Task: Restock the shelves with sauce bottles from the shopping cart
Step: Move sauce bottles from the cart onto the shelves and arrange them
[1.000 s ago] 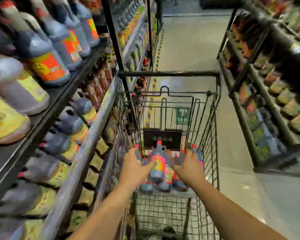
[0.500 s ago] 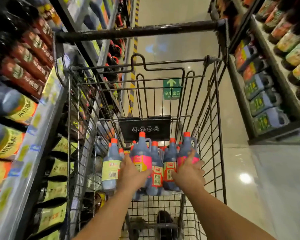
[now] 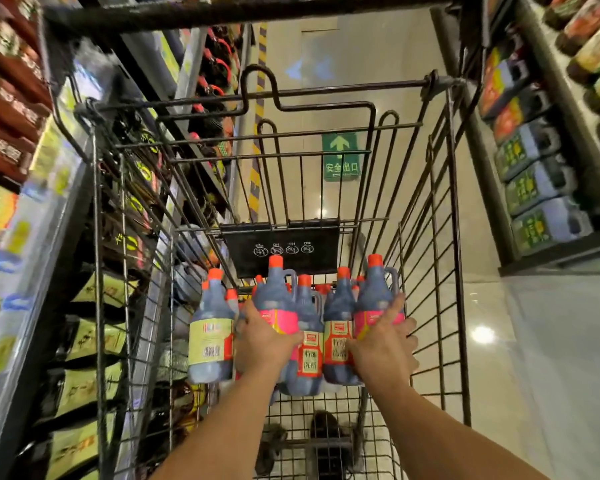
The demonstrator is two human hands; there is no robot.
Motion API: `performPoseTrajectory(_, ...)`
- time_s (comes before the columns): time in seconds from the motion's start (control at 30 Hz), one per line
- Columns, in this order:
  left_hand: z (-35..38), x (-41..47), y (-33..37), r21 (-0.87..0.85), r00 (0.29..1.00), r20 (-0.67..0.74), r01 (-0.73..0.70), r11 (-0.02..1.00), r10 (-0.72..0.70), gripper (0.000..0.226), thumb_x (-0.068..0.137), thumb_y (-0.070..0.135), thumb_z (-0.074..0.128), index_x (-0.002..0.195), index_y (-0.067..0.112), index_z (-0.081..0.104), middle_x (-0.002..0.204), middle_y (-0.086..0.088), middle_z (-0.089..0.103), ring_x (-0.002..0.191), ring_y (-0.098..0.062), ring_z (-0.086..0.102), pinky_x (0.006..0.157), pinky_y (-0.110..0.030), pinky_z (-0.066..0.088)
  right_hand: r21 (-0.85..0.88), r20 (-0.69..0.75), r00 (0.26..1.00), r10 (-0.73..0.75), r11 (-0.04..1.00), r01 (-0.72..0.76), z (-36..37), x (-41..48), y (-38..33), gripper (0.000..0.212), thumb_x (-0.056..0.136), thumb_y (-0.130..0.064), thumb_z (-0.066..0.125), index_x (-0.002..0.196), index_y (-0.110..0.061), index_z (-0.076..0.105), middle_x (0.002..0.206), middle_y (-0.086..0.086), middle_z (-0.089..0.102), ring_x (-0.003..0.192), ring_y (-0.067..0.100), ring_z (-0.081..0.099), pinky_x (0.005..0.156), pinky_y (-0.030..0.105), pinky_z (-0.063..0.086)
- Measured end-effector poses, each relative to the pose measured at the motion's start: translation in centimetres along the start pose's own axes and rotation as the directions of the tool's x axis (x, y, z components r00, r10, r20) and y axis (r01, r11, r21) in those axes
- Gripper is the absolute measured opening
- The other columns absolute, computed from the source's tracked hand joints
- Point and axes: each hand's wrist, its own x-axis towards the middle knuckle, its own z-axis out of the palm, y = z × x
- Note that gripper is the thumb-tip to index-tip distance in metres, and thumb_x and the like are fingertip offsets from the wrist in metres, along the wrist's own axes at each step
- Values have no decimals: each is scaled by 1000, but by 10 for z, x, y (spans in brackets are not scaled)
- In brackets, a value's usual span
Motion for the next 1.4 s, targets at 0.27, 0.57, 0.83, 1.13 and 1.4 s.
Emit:
performPoseTrajectory(0.27, -11, -17, -17, -120, 1000, -19, -14, 993, 12, 117, 52, 36, 92, 144, 30, 20, 123, -2, 59, 104, -30, 62, 84, -45, 53, 17, 3, 999, -39, 999, 39, -10, -8, -1, 120, 65, -40, 83, 147, -31, -5, 142, 17, 33, 127, 40, 40, 95, 59, 44)
performPoseTrajectory(0.57, -72, -70, -57, -338, 998, -61, -30, 941, 10, 110, 32, 51, 86, 125, 37, 29, 96, 10, 57, 81, -18, 60, 71, -33, 50, 51, -2, 974, -227, 973, 227, -35, -77, -12, 114, 64, -44, 81, 147, -27, 4, 130, 13, 43, 115, 34, 51, 88, 49, 52)
performPoseTrajectory(0.83, -156, -135, -86, -458, 941, -310, -275, 845, 138, 98, 36, 34, 91, 109, 43, 26, 96, 8, 60, 79, -9, 62, 70, -31, 52, 160, -134, 815, -564, 799, 580, -74, -180, -44, 116, 65, -52, 77, 152, -15, 9, 139, 16, 43, 122, 33, 47, 91, 40, 46)
performPoseTrajectory(1.13, -274, -236, -112, -536, 801, -563, -541, 648, 202, 94, 32, 38, 86, 107, 45, 31, 93, 14, 62, 73, 1, 64, 64, -24, 53, 321, -296, 580, -759, 493, 809, -125, -314, -77, 115, 53, -54, 76, 149, -21, 22, 125, 11, 54, 106, 29, 59, 87, 43, 52)
performPoseTrajectory(1.4, -355, -326, -146, -475, 654, -729, -697, 537, 204, 90, 41, 38, 90, 111, 44, 34, 102, 10, 64, 81, -4, 67, 68, -36, 56, 434, -375, 374, -848, 196, 879, -147, -415, -98, 97, 51, -48, 83, 135, -35, 35, 117, -2, 57, 98, 16, 62, 78, 40, 55)
